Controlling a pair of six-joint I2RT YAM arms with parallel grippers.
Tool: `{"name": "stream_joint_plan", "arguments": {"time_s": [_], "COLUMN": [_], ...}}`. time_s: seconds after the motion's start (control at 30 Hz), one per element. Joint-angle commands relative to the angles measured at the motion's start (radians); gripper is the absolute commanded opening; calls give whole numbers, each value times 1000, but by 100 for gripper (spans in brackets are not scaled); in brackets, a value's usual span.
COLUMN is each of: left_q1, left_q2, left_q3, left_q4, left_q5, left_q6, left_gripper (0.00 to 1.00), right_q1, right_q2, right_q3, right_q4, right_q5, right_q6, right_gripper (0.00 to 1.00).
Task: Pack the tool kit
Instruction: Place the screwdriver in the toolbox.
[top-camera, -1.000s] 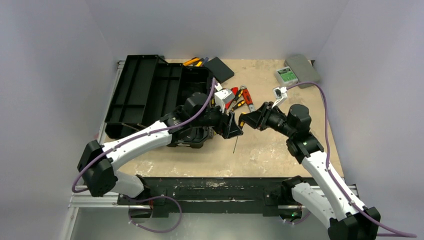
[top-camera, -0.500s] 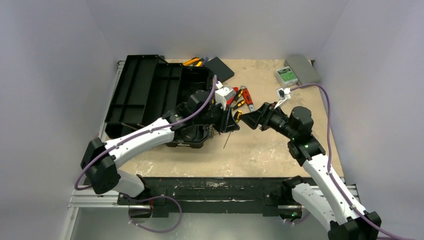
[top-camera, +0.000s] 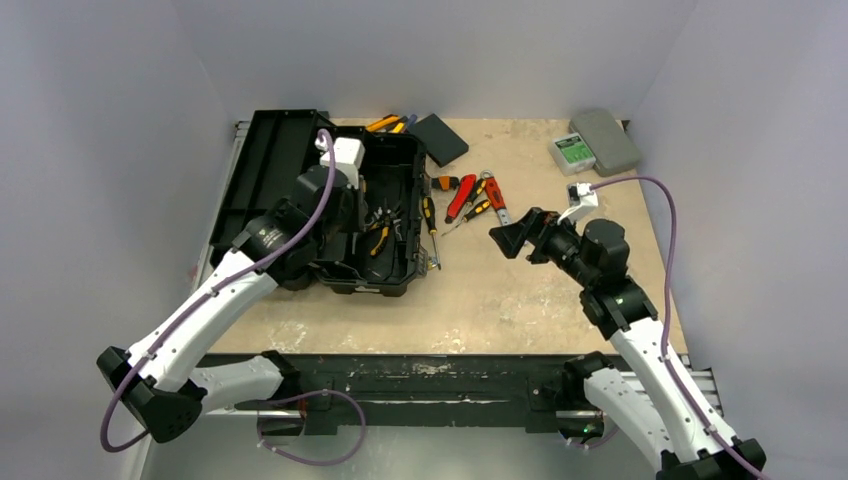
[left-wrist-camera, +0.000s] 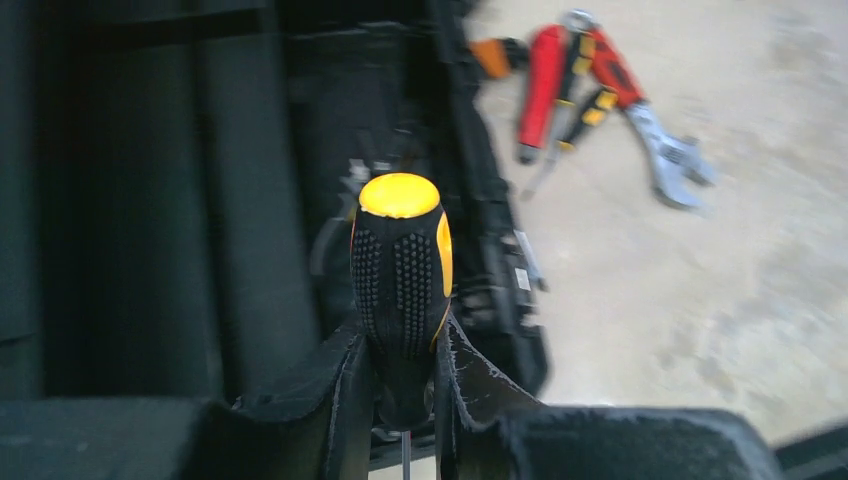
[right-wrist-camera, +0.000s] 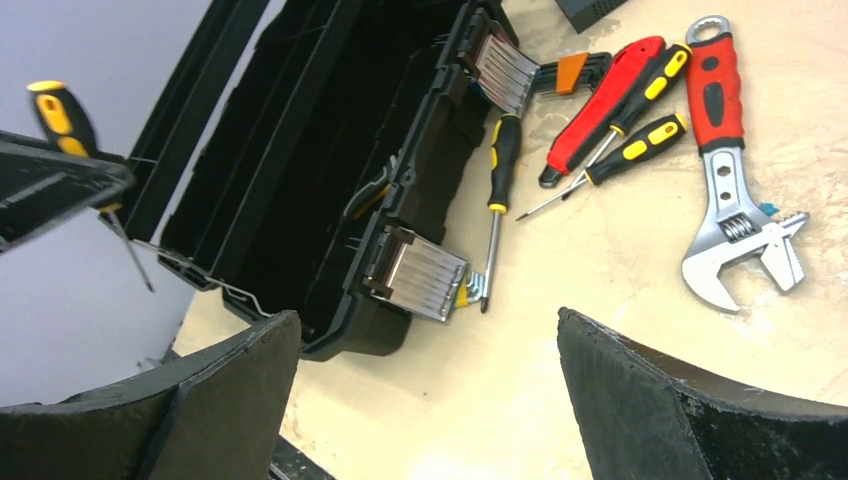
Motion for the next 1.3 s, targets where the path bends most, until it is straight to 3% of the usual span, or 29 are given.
{"name": "stream_joint_plan", "arguments": {"time_s": [0.0,0.1,0.37,0.57,0.77,1.0,1.07,1.17,1.27], "left_q1": [35,89,304,369,430,448,448,449,448], "left_q2": [4,66,285,475,625,753,765,768,754], "left_q3": [110,171,392,586,671,743,744,746,747], "left_q4": [-160,-211,-225,-225,-165,-163,-164,-167,-178], "left_q5": [-387,-476,-397,-440,-477,-477,-479,-469,-444], "left_q6": [109,190,340,437,524,527,517,496,468], "left_gripper": [0,0,0,0,0,0,9,33,47], "right_q1": [1,1,1,1,1,1,1,1,1], "right_q2": [20,38,45,37,38,51,55,67,71], "right_q3": [10,19,47,60,63,84,84,87,85], "right_q4": [28,31,17,2,-12,-47,-49,-58,-60], "right_q5": [36,19,-3,-9,0,16,22,24,23], "right_q6": [-42,-38,-37,-49,-54,-66,-56,-49,-48], "right_gripper": [99,99,99,99,99,99,99,99,99]}}
